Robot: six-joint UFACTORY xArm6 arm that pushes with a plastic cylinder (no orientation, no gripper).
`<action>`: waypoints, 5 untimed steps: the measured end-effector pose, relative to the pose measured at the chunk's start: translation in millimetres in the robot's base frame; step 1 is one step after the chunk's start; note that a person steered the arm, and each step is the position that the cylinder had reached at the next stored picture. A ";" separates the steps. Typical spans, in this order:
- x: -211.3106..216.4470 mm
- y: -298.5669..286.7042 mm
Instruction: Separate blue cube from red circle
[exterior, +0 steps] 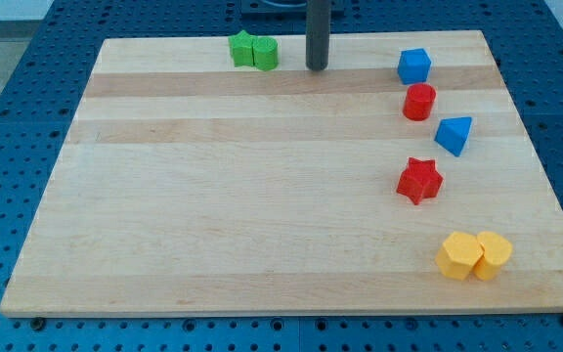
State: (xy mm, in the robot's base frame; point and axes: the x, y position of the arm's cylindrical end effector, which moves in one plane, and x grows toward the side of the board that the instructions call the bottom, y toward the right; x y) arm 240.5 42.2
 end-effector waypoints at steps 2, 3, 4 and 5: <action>4.4 82.1; 32.8 102.2; 64.3 122.5; 63.6 127.0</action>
